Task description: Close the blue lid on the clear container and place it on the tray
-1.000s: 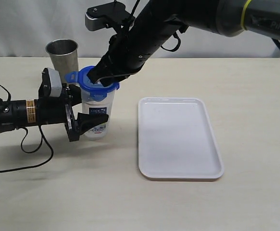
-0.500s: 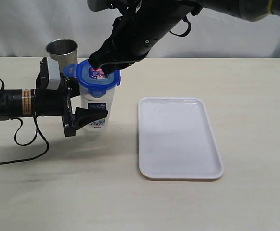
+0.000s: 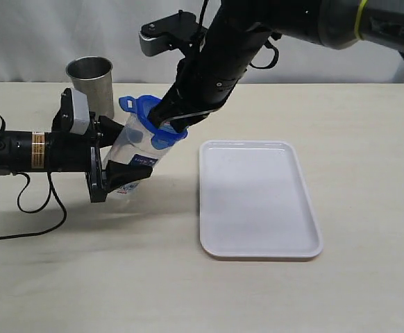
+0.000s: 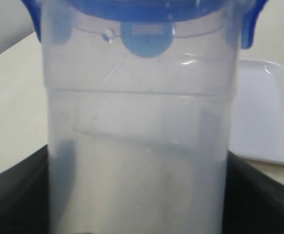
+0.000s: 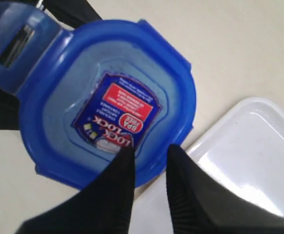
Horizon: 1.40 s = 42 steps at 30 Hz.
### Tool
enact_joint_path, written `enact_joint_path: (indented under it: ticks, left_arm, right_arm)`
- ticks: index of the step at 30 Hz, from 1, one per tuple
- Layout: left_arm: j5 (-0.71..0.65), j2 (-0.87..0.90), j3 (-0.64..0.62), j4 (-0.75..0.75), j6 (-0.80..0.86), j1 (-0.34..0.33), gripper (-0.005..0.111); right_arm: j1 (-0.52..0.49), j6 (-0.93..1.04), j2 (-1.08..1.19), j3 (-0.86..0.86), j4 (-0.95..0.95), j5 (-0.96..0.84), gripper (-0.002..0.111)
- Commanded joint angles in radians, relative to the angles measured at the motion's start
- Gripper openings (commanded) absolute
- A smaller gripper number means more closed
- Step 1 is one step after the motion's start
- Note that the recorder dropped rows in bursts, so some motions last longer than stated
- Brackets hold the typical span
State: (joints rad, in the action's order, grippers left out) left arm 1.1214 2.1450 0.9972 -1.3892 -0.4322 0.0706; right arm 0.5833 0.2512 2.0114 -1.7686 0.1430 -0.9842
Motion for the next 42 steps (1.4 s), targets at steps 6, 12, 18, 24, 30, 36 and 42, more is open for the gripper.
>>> enact_joint_path:
  ticks: [6,12,18,24,30,36,42]
  left_arm:
    - [0.081,-0.015,0.005,0.01,-0.03,0.001,0.0]
    - [0.032,-0.015,0.005,-0.005,-0.036,0.001,0.0]
    - [0.02,-0.015,0.005,-0.007,-0.036,0.001,0.0]
    - [0.02,-0.015,0.005,-0.007,-0.036,0.001,0.0]
    - [0.02,-0.015,0.005,-0.007,-0.036,0.001,0.0]
    - [0.021,-0.015,0.005,-0.014,-0.041,0.001,0.0]
    - [0.026,-0.015,0.005,-0.023,-0.065,0.001,0.0]
  right_arm:
    - [0.0,-0.006,0.043,-0.013,0.009,-0.034,0.023]
    - [0.0,-0.028,0.043,-0.144,0.009,-0.084,0.023]
    - [0.002,-0.088,0.043,-0.268,0.038,-0.107,0.055]
    - [0.011,0.053,0.056,-0.27,0.301,-0.154,0.026]
    - [0.022,-0.003,0.118,-0.256,0.174,-0.204,0.005]
    - [0.022,-0.091,0.145,-0.256,-0.008,-0.213,0.005]
    - [0.022,-0.116,0.166,-0.223,-0.09,-0.216,0.005]
